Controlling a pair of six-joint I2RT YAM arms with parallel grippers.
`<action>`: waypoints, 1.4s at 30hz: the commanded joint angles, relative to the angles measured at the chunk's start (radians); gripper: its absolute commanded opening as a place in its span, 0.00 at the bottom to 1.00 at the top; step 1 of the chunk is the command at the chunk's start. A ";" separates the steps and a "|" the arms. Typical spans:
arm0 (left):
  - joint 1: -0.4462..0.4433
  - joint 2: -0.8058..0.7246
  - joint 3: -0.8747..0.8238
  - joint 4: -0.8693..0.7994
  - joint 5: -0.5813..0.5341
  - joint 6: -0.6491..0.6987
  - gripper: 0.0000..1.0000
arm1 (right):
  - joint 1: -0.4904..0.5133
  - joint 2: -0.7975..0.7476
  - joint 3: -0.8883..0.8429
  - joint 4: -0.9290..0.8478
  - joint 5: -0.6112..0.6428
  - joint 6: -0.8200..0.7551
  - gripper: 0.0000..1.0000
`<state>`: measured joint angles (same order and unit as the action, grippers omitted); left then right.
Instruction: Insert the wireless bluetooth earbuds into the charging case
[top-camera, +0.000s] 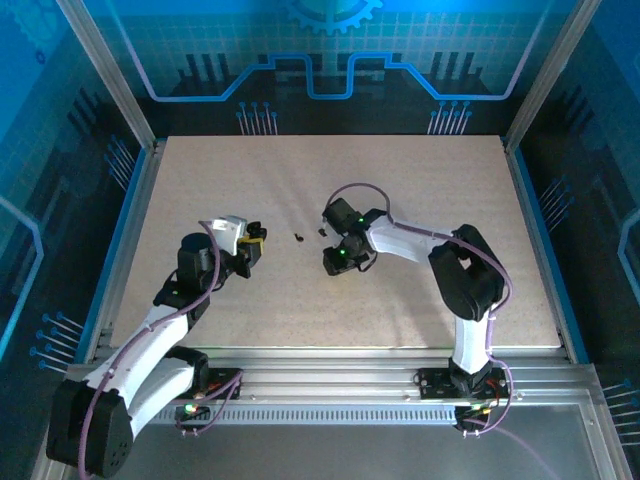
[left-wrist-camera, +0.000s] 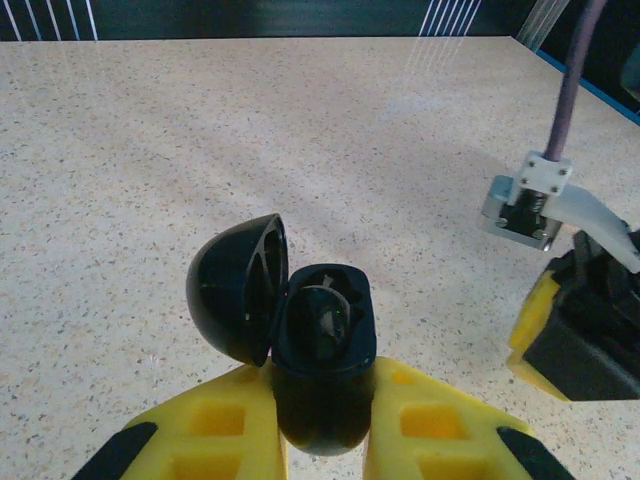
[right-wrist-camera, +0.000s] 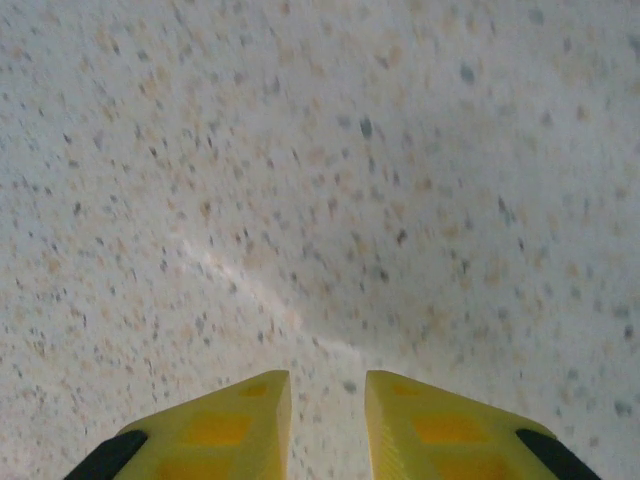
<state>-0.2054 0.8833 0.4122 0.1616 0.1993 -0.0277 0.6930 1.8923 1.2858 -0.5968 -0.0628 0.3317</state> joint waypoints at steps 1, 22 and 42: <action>0.011 0.000 0.015 0.003 0.023 -0.005 0.03 | -0.007 -0.060 0.001 -0.054 -0.024 0.047 0.30; 0.017 -0.035 0.031 -0.045 -0.051 -0.008 0.03 | -0.006 0.301 0.540 -0.036 0.015 -0.041 0.37; 0.021 -0.030 0.028 -0.037 -0.043 -0.005 0.04 | 0.042 0.589 0.778 -0.062 0.088 -0.120 0.30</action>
<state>-0.1967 0.8654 0.4126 0.1242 0.1600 -0.0277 0.7158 2.4367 2.0327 -0.6136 -0.0132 0.2401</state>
